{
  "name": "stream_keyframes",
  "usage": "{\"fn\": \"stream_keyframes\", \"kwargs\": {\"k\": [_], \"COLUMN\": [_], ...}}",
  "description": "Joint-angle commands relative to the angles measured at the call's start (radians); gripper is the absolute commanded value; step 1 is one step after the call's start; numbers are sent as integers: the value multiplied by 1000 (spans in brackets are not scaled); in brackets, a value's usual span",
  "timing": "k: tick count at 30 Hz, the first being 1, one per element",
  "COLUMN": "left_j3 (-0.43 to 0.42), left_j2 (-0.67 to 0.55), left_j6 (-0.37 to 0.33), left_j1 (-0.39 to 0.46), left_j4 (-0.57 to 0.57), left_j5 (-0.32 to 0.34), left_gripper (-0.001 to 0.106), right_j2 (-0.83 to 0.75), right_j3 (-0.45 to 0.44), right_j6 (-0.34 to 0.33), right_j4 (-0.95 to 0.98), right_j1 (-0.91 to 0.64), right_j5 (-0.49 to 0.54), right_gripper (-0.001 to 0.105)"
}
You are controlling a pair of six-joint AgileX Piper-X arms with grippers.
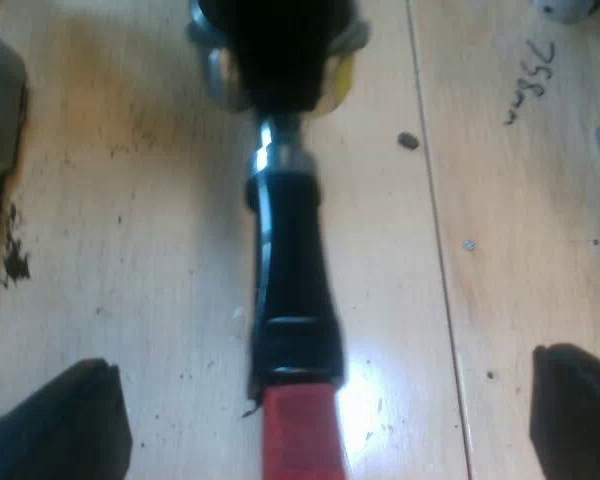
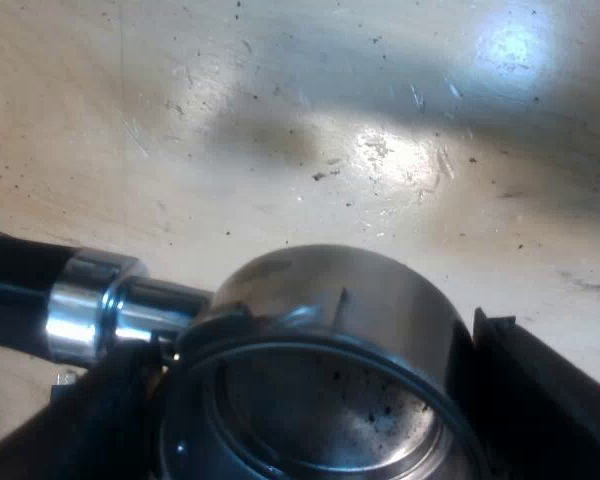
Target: Put the handle in the coffee machine
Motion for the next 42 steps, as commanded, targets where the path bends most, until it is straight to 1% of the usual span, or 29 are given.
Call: {"fn": "stream_keyframes", "kwargs": {"k": [1,3,5,7,10,11,16,18,20,21,28,32,37,39,40,42], "left_j3": [17,41,77,95,125,137,183,185,185,185,185,185,185,185,185,185], "left_j2": [32,42,43,43,45,50,79,79,79,81,101,118,124,124,124,124], "left_j6": [2,4,4,4,4,4,4,19,22,22,29,34,56,56,56,58], "left_j1": [-3,-3,-3,-3,-3,-3,-3,-3,-3,-3,-3,-3,-3,-3,-3,-3], "left_j4": [-3,-18,-55,-84,-136,-149,-186,-196,-223,-226,-242,-241,-241,-241,-241,-241], "left_j5": [-15,-15,-15,-15,-59,-64,-57,-46,-2,2,-7,-7,-39,-40,-31,-13], "left_gripper": [83,83,83,83,83,83,83,83,83,83,82,77,76,76,75,69], "right_j2": [-17,-17,-17,-17,-17,-17,-17,-17,-17,-17,-17,-17,-17,-17,-17,-17], "right_j3": [-17,-17,-17,-17,-17,-17,-17,-17,-17,-17,-17,-17,-17,-17,-17,-17], "right_j6": [-3,-3,-3,-3,-3,-3,-3,-3,-3,-3,4,4,4,6,7,7], "right_j4": [-13,-13,-13,-13,-13,-13,-15,-15,-15,-15,-15,-15,-15,-15,-15,-15], "right_j1": [-4,-4,-4,-4,-4,-4,-4,-4,-4,-4,-4,-4,-4,-4,-4,-4], "right_j5": [-24,-24,-24,-24,-29,-30,-30,-30,-30,-30,-38,-38,-38,-38,-38,-38], "right_gripper": [0,0,0,0,0,0,0,0,0,0,0,0,0,0,0,0]}}
